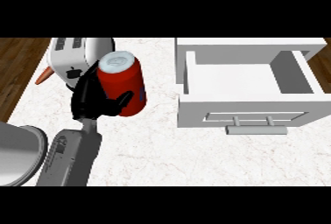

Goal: Pick up the can, place it into the drawer and close the drawer

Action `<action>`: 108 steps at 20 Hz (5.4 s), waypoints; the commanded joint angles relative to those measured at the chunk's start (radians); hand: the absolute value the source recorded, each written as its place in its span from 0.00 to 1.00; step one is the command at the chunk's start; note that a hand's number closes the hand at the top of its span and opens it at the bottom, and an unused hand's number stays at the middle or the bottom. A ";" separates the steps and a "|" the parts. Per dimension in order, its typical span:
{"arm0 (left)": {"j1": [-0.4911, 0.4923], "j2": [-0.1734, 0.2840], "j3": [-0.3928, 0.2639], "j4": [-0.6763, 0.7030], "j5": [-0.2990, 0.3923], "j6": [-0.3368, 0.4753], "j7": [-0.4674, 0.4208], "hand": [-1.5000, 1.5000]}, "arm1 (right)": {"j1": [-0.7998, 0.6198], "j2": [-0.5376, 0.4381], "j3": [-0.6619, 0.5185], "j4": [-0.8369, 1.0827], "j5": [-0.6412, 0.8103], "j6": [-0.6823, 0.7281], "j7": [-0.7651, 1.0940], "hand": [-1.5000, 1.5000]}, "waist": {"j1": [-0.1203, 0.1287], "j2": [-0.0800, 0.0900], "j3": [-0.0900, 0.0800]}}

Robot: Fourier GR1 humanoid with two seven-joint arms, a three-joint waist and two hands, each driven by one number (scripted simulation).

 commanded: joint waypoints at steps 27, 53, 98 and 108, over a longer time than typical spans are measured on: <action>-0.715 -0.018 -0.149 0.442 0.034 0.382 0.102 1.00 | -0.056 -0.023 0.003 0.037 0.001 -0.017 0.015 0.00 | -0.021 0.006 0.000; -1.028 -0.018 -0.457 0.843 0.483 0.555 -0.037 1.00 | -0.083 -0.015 0.078 -0.006 0.032 -0.054 0.048 0.00 | -0.073 0.013 0.002; -1.032 -0.018 -0.614 0.912 0.761 0.657 -0.306 0.00 | -0.337 -0.064 0.309 -0.101 0.775 0.000 -0.226 0.00 | -0.016 0.016 0.001; -0.991 -0.018 -0.600 0.888 0.755 0.644 -0.277 0.00 | -0.583 -0.079 0.582 0.190 1.244 -0.208 -0.286 0.00 | 0.022 0.008 0.000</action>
